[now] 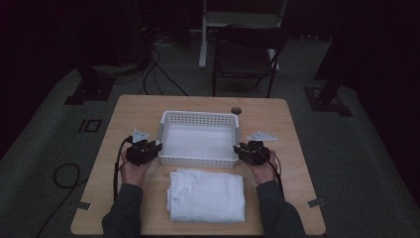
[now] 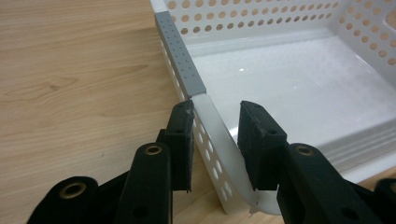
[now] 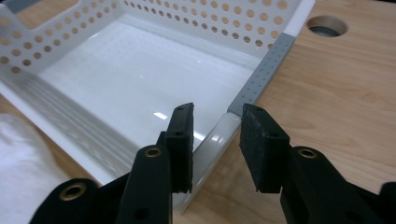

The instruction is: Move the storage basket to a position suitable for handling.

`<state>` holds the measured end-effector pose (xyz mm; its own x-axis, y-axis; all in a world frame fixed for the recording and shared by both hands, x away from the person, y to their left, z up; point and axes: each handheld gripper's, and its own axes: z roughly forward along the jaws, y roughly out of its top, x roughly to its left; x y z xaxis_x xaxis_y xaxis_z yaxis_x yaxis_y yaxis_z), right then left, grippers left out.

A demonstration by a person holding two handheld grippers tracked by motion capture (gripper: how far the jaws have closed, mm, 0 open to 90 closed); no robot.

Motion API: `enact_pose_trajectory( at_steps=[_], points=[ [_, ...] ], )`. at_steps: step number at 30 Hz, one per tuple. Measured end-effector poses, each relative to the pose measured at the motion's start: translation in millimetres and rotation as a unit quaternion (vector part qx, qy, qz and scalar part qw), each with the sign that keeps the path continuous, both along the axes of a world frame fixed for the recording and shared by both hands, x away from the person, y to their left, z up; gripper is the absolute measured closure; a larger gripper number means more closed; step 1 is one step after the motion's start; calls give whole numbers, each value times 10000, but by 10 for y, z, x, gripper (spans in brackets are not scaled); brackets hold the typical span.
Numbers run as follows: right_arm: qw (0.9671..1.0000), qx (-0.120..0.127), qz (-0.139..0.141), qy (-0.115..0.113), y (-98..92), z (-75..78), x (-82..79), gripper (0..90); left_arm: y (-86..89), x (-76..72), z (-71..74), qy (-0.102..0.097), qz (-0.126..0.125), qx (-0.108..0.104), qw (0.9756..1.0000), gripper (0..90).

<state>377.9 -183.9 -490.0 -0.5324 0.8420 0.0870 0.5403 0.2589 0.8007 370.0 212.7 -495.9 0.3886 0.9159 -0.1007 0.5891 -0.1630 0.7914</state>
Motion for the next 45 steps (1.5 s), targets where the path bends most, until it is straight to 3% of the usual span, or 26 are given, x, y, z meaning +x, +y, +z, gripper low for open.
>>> enact_pose_trajectory(
  at_steps=[9,20,23,25,26,27,30,35,38,41,44,45],
  points=[
    [9995,28,-313,52,-148,10,189,684,-165,167,16,61,-52,-9,10000,652],
    [9986,103,-503,131,-250,14,375,695,-274,333,24,108,-61,-63,9999,646],
    [9986,114,-491,143,-258,16,387,695,-273,332,25,117,-75,-96,9999,619],
    [9986,115,-490,144,-258,20,383,692,-270,317,30,104,-71,-105,9999,549],
    [9987,105,-484,112,-259,27,369,682,-250,266,57,55,-47,-135,9999,549],
    [9990,151,-420,36,-262,59,287,635,-237,242,70,41,-34,-151,9999,471],
    [9992,119,-380,-32,-258,86,194,594,-178,139,119,-50,-36,-192,9998,439],
    [9996,-29,-215,-169,-230,125,-125,483,-129,-70,137,-94,-131,-184,9997,359],
    [9999,69,-82,-99,-237,125,-243,468,-136,-165,118,-54,-225,-154,9996,336],
    [10000,-8,-3,-88,-238,132,-329,434,-127,-214,113,24,-361,-276,9990,336],
    [10000,20,37,-70,-243,130,-354,420,-132,-250,117,20,-408,-285,9988,336],
    [9999,21,117,5,-247,105,-418,398,-141,-323,131,-18,-468,-289,9985,336]
  ],
)
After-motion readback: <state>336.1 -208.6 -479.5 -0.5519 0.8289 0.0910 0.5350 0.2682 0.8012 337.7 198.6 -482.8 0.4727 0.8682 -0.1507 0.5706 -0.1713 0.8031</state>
